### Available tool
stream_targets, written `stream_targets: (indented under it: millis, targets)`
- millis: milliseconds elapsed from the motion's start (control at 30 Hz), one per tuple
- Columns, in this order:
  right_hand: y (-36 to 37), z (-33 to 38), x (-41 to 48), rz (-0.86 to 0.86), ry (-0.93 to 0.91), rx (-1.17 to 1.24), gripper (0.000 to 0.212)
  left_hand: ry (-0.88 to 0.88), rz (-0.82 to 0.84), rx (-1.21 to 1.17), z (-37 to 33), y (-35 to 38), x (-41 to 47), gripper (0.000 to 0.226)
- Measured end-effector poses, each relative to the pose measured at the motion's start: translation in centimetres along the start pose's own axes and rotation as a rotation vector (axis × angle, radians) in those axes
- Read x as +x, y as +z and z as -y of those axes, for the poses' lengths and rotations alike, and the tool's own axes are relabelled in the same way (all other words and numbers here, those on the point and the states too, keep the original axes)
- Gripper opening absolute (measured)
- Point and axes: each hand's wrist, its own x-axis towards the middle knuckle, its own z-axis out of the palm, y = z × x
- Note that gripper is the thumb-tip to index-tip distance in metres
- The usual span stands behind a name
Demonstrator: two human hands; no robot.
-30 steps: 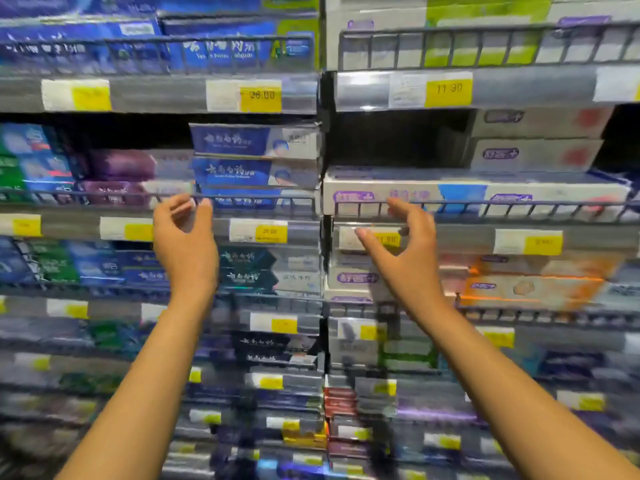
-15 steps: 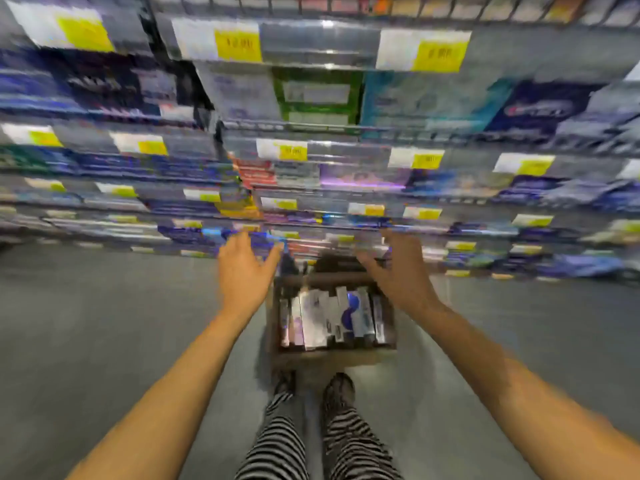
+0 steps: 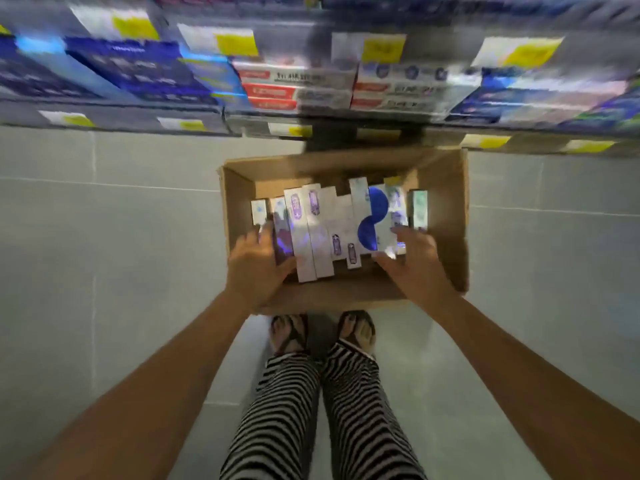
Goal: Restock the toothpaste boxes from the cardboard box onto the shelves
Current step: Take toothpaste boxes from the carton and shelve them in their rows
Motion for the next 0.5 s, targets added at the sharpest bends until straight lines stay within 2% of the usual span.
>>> stream_targets:
  millis: [100, 233, 300, 400, 500]
  targets:
    - [5.7, -1.7, 4.8, 0.084, -0.006, 0.028, 0.052, 0.019, 0.034, 0.070, 2.3, 5.2, 5.4, 0.084]
    - [11.3, -2.8, 9.8, 0.054, -0.070, 0.061, 0.053, -0.026, -0.020, 0.072, 3.5, 10.0, 11.8, 0.097]
    - [13.0, -3.1, 11.6, 0.034, -0.089, 0.075, 0.054, -0.048, -0.019, 0.052, 4.0, 11.6, 14.4, 0.095]
    - [14.8, -3.6, 13.9, -0.033, -0.124, 0.066, 0.053, -0.063, -0.084, -0.057, 4.6, 13.1, 16.9, 0.090]
    - [15.8, -3.8, 15.1, -0.057, -0.125, 0.089, 0.052, -0.040, -0.242, -0.032, 5.0, 13.5, 17.5, 0.081]
